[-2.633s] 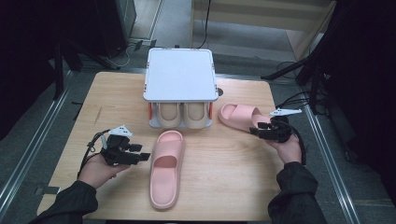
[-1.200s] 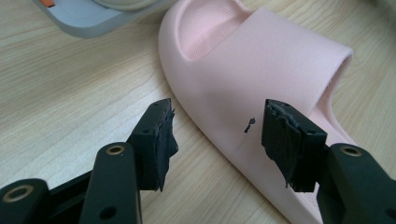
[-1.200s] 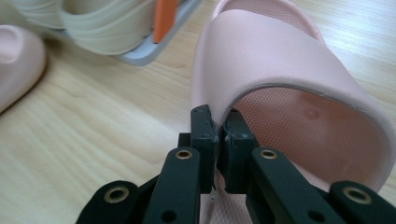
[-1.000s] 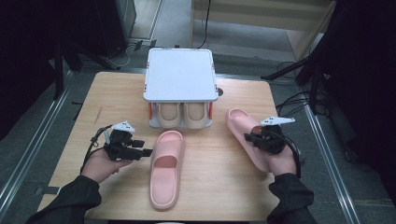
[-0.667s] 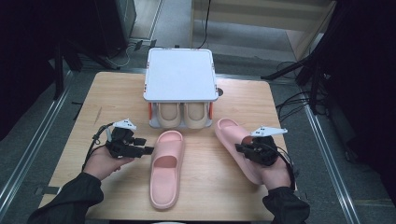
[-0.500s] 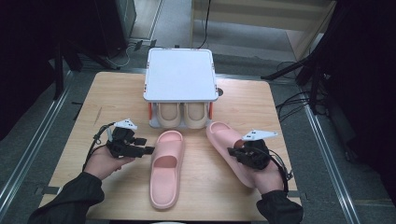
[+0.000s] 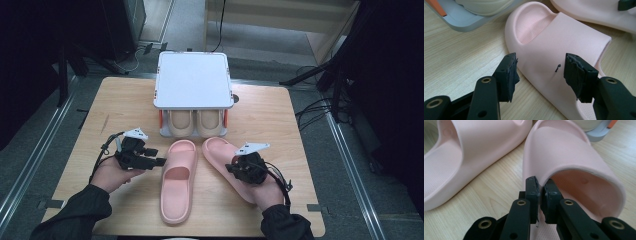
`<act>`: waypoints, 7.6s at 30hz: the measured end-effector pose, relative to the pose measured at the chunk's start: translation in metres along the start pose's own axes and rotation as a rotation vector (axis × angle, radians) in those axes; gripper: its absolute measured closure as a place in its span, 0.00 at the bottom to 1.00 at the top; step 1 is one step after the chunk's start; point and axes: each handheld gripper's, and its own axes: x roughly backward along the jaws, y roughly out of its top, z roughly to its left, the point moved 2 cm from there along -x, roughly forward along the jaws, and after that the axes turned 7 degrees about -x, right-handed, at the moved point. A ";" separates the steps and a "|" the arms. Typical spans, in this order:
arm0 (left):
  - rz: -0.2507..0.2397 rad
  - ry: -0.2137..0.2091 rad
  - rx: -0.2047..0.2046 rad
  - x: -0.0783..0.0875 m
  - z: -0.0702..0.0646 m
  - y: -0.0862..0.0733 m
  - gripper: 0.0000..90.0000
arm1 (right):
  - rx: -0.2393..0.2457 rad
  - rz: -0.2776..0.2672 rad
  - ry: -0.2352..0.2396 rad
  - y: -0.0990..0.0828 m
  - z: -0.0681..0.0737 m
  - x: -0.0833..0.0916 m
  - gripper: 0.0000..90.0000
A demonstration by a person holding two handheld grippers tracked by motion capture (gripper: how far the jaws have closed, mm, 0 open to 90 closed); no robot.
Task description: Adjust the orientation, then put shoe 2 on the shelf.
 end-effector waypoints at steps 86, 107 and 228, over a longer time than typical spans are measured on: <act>0.012 0.008 -0.031 -0.007 -0.002 0.000 0.50 | -0.066 0.047 0.034 -0.013 -0.018 -0.009 0.88; 0.012 0.002 0.026 -0.024 0.022 0.011 0.61 | -0.067 -0.010 0.048 -0.010 -0.020 -0.005 0.71; -0.039 0.029 0.035 0.016 0.030 0.001 0.50 | -0.138 -0.113 -0.075 0.009 0.071 -0.059 0.84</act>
